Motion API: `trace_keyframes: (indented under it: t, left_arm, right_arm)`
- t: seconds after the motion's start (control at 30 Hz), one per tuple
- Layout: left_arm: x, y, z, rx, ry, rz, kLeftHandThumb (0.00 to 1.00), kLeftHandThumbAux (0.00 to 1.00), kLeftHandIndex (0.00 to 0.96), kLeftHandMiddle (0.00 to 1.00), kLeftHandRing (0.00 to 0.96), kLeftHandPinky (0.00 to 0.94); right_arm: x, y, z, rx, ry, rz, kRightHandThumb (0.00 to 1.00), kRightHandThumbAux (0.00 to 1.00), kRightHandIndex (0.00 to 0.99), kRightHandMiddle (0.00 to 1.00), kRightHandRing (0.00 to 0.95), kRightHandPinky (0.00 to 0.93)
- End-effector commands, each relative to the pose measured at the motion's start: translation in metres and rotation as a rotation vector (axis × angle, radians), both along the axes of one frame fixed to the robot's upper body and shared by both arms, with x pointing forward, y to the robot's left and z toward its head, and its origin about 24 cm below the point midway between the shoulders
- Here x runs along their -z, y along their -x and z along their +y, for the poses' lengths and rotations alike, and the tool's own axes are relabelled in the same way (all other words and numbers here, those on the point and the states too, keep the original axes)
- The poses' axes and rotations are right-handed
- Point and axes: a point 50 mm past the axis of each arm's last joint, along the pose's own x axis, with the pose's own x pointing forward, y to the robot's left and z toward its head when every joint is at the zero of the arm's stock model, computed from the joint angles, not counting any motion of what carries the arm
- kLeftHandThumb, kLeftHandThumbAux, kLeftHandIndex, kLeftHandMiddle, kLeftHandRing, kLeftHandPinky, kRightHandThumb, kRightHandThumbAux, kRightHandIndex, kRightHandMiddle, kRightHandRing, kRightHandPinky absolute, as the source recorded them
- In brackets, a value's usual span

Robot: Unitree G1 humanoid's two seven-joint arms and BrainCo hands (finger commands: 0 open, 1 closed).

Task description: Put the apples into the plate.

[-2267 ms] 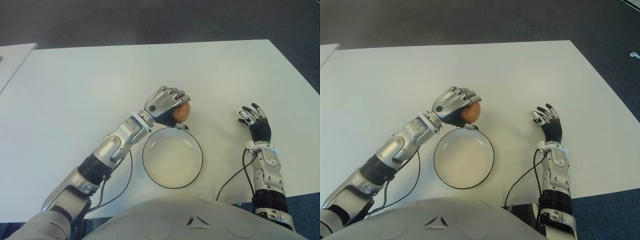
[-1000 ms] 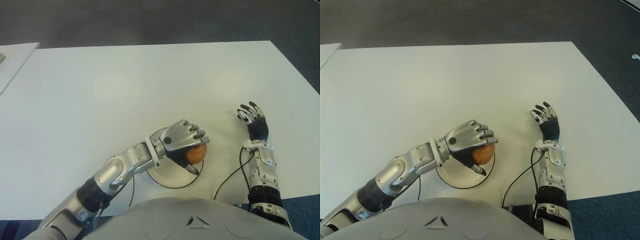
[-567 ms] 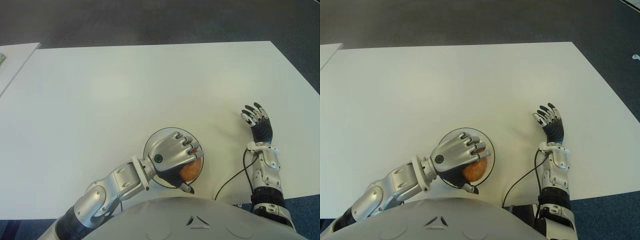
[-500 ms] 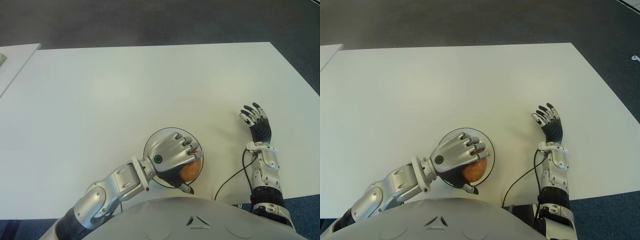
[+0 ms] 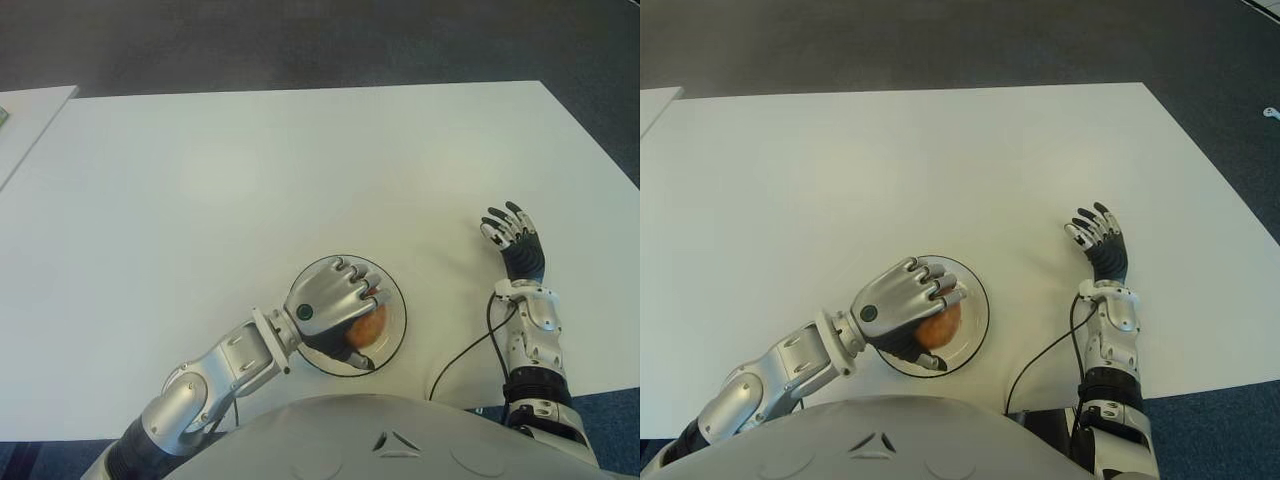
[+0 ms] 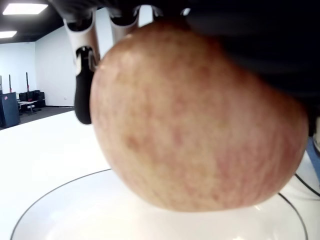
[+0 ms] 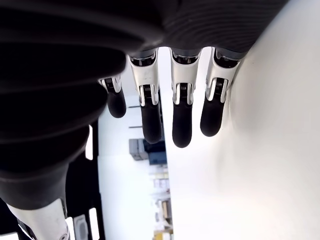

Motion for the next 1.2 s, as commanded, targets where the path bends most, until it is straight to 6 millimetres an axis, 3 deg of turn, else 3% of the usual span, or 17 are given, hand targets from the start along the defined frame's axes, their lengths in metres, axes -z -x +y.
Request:
trace_keyframes:
  t: [0.03, 0.1, 0.57, 1.2]
  left_arm:
    - [0.004, -0.002, 0.0, 0.007, -0.015, -0.02, 0.714, 0.698, 0.445, 0.839, 0.857, 0.872]
    - [0.004, -0.003, 0.0, 0.007, -0.015, -0.019, 0.714, 0.698, 0.445, 0.838, 0.856, 0.873]
    - [0.007, -0.005, 0.001, 0.012, -0.028, 0.011, 0.716, 0.696, 0.442, 0.828, 0.847, 0.872]
    - [0.001, -0.005, 0.006, -0.006, -0.014, -0.02, 0.721, 0.693, 0.434, 0.834, 0.864, 0.89]
  right_arm:
    - [0.016, 0.015, 0.011, 0.004, -0.042, 0.087, 0.204, 0.751, 0.13, 0.259, 0.263, 0.257]
    - [0.005, 0.016, 0.018, -0.001, -0.043, 0.058, 0.202, 0.755, 0.132, 0.258, 0.261, 0.263]
    - [0.022, 0.018, 0.01, 0.003, -0.069, 0.13, 0.257, 0.738, 0.134, 0.234, 0.241, 0.259]
    - [0.025, 0.018, 0.009, -0.003, -0.053, 0.116, 0.186, 0.754, 0.131, 0.249, 0.256, 0.251]
